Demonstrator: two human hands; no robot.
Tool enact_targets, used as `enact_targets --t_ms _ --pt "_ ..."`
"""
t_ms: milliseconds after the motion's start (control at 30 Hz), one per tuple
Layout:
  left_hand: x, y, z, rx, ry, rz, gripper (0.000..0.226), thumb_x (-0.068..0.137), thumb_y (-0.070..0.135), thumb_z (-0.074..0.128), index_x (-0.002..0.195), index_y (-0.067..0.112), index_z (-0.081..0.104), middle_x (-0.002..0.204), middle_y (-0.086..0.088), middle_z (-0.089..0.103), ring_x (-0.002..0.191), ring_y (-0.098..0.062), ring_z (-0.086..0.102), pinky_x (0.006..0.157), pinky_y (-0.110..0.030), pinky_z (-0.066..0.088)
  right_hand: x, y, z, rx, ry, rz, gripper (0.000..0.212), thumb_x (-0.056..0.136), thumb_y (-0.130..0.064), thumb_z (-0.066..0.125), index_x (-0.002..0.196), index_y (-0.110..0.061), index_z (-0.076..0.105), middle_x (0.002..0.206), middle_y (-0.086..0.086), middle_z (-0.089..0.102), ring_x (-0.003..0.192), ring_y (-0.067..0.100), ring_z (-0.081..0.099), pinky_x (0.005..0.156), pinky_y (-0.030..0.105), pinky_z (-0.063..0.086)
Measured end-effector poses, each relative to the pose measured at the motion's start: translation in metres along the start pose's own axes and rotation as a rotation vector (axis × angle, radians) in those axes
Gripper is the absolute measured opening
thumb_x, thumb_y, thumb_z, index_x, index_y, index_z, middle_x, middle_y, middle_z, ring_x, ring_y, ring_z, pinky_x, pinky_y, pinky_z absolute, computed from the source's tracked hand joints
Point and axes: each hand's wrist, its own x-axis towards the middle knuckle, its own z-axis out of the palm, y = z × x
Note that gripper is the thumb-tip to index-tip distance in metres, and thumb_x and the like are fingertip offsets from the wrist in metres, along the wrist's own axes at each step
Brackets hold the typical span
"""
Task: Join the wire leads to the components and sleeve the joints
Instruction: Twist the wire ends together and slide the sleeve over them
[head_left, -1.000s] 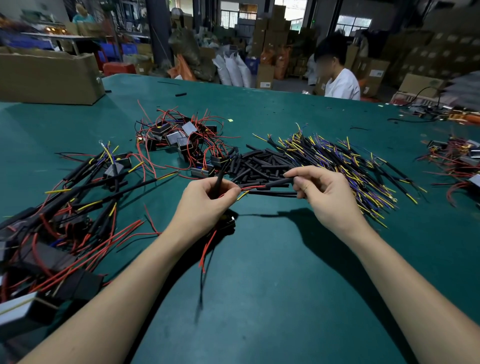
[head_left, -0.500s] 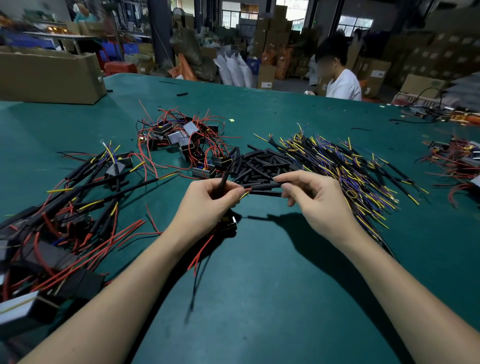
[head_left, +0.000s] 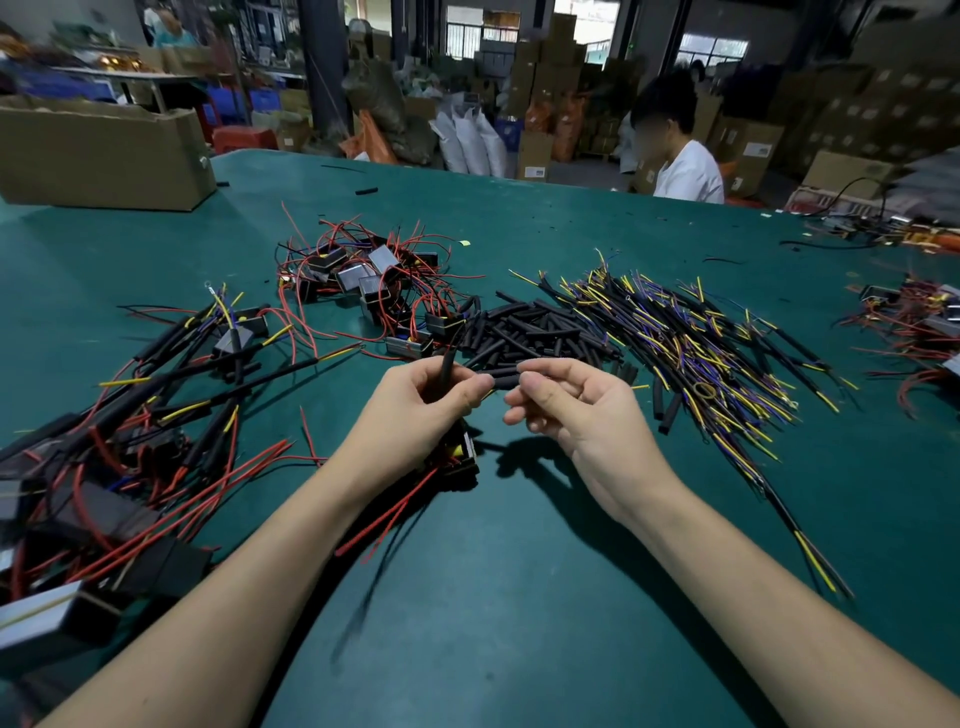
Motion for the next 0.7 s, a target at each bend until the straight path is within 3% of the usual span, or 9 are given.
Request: enact_targets --t_ms 100,267,400,500,700 --pt "0.001 0.000 -0.001 -0.021 -0.008 0.002 0.010 0.086 0.025 0.067 0.082 0.016 0.067 0.073 0.005 0.065 0.068 -0.004 0.057 0.069 -0.016 0.046 -0.002 0.000 0.003 0.023 0.009 0.026 0.007 0.089 -0.005 0.060 0.094 -0.008 0.064 0.073 0.005 0.072 0.064 0.014 0.068 0.059 0.016 0.049" --pt "0.000 -0.001 -0.001 -0.028 -0.032 0.002 0.007 0.085 0.023 0.068 0.081 0.018 0.066 0.068 0.010 0.063 0.060 0.002 0.055 0.060 -0.010 0.044 -0.002 0.000 0.009 0.008 0.044 0.026 0.005 0.090 -0.005 0.061 0.091 -0.007 0.065 0.072 0.005 0.072 0.062 0.014 0.067 0.058 0.016 0.048" --pt "0.001 -0.002 -0.006 -0.015 -0.080 -0.011 0.007 0.085 0.019 0.069 0.090 0.014 0.068 0.075 0.008 0.066 0.069 -0.003 0.057 0.072 -0.020 0.047 0.000 -0.003 0.006 -0.041 0.105 -0.012 0.004 0.090 -0.006 0.061 0.087 -0.008 0.064 0.069 0.004 0.072 0.060 0.013 0.067 0.056 0.015 0.046" --pt "0.003 -0.002 -0.014 0.021 -0.085 -0.047 0.011 0.085 0.022 0.069 0.082 0.012 0.065 0.075 0.001 0.065 0.069 -0.009 0.056 0.072 -0.025 0.046 0.000 -0.003 0.002 -0.048 0.138 -0.016 0.006 0.090 -0.007 0.061 0.086 -0.008 0.064 0.069 0.003 0.072 0.059 0.012 0.067 0.055 0.015 0.045" --pt "0.003 -0.001 -0.019 0.056 -0.144 -0.060 0.015 0.086 0.022 0.069 0.073 0.014 0.067 0.063 0.009 0.065 0.057 0.001 0.056 0.059 -0.007 0.042 0.001 -0.005 -0.003 0.012 0.127 0.024 0.004 0.091 -0.010 0.060 0.088 -0.009 0.064 0.070 0.002 0.071 0.060 0.011 0.065 0.058 0.016 0.046"
